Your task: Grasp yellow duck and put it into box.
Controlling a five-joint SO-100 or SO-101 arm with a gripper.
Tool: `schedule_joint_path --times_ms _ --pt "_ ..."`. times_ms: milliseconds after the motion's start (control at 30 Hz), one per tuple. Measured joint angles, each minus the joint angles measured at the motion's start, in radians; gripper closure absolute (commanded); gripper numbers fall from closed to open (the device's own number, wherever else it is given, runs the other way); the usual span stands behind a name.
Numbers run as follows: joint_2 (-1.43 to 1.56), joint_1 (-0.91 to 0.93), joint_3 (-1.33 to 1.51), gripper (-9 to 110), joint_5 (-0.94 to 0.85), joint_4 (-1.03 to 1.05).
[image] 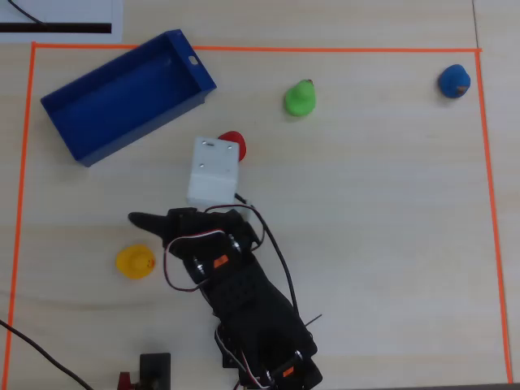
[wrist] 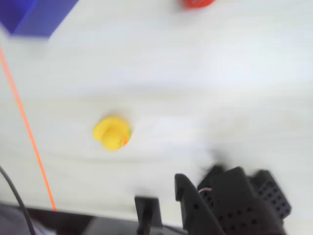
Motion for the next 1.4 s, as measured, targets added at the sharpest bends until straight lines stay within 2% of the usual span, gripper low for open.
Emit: schedule_joint_path --times_ms 200,300,667,1400 --pt "-0.098 -0.230 0.028 47 0.066 -0.023" --pt "-0.124 -0.284 0.132 48 0.077 -0.110" --pt "-0.135 -0.256 0.495 48 0.002 -0.420" --pt "-0.147 -0.368 0.701 50 0.202 -0.703"
